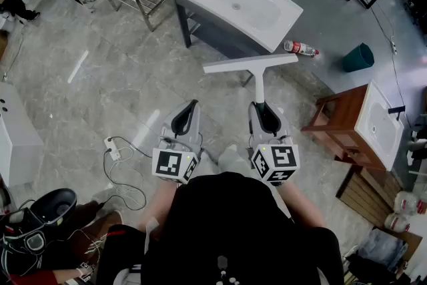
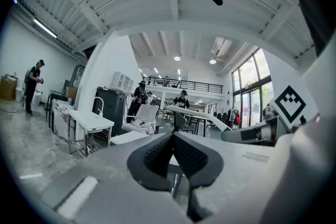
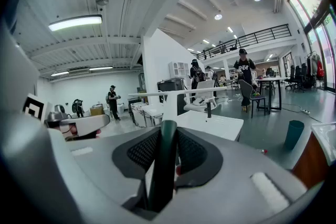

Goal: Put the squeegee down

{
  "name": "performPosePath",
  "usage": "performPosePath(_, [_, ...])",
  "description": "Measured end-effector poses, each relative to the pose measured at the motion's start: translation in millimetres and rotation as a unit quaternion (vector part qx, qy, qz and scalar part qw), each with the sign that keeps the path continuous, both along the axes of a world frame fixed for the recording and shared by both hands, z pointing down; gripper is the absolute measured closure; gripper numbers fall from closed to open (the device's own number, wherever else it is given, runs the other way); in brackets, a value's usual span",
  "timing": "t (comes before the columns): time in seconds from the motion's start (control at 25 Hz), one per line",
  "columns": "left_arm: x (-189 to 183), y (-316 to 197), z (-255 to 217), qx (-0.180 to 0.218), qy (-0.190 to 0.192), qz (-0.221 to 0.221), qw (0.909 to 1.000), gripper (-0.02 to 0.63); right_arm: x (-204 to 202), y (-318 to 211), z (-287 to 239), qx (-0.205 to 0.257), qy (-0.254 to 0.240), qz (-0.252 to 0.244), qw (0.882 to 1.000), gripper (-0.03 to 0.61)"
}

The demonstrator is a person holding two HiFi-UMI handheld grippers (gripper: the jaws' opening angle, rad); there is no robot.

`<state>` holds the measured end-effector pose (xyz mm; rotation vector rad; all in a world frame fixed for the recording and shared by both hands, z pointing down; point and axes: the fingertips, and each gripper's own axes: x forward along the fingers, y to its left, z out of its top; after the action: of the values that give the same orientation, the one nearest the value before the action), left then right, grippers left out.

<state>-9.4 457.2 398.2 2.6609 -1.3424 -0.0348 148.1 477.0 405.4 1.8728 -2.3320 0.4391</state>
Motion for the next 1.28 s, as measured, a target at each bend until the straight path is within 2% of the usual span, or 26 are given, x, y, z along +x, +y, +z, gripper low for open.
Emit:
performPosePath(0.2, [-24.9,3.5,2.3,0.0,-0.001,0.0,1.0,0.611,-29.5,1.1,-0.9,0.004,0.0,-0.005,1.0,0.48])
performPosePath(0.84, [-74.9,25.8,-3.4,0.016,0.003,-0.027,0.9995,0.611,-80.8,11.0,-13.8,0.033,-0.007,-0.031,0.999,0.48])
performPosePath(1.28, [-72.5,26.9,0.2,0.017,0.011,-0.021,0.9996,0.612,-78.6,16.4,-16.8,0.045,-0.008,-0.03,0.999,0.48])
